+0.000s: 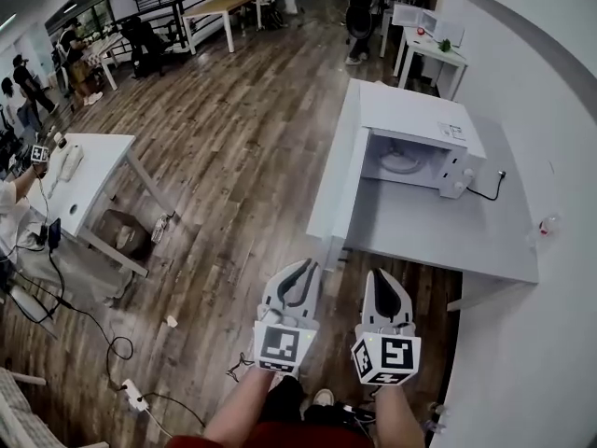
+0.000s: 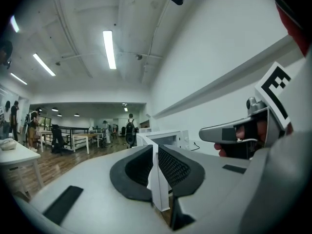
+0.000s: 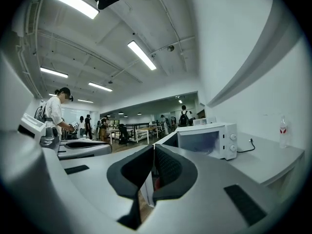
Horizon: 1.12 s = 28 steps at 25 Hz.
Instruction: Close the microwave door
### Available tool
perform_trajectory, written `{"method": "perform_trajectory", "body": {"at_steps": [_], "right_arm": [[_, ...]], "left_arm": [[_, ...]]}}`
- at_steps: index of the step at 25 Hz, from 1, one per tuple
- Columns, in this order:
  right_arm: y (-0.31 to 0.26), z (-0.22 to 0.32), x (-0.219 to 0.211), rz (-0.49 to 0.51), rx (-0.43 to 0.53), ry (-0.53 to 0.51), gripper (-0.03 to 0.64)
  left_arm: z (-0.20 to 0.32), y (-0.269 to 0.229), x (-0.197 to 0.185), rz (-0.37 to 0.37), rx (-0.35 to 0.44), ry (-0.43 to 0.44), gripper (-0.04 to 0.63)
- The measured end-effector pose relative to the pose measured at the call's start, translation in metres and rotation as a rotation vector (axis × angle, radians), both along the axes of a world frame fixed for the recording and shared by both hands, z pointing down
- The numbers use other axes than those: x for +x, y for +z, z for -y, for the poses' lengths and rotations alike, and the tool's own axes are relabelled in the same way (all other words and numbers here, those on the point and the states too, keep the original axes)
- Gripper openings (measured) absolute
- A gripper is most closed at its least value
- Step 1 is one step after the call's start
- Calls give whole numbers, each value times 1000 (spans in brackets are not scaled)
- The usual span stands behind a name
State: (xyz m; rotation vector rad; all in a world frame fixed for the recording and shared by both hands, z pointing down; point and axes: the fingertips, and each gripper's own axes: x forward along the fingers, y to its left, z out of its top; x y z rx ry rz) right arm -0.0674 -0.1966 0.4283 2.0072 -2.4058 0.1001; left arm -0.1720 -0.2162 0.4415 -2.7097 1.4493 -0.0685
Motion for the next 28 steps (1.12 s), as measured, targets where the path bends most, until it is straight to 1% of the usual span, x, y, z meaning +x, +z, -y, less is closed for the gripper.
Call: {"method": "perform_trajectory", "body": {"at_steps": [7, 8, 9, 16, 18, 21, 24, 26, 28], "right_arm": [[24, 29, -5, -8, -37, 46, 29], [26, 32, -6, -10, -44, 55, 29], [29, 34, -6, -12, -52, 65, 29], [50, 52, 2, -14, -100, 133, 29], [56, 58, 5, -15, -109, 152, 29], [63, 65, 11, -18, -123, 178, 29], [68, 70, 17, -18, -134, 204, 29], [70, 73, 19, -21, -140, 218, 29], [73, 76, 21, -23, -144, 230, 29]], "left_arm": [[29, 33, 1, 23, -39, 96, 36], [33, 37, 1, 26, -48, 116, 61], [36, 42, 2, 29, -56, 135, 101], [67, 69, 11, 61, -82, 245, 164], [75, 76, 16, 65, -90, 299, 185], [81, 86, 26, 68, -104, 412, 216], [84, 93, 34, 82, -102, 509, 227], [85, 98, 38, 94, -100, 558, 227], [87, 101, 41, 99, -95, 585, 227]]}}
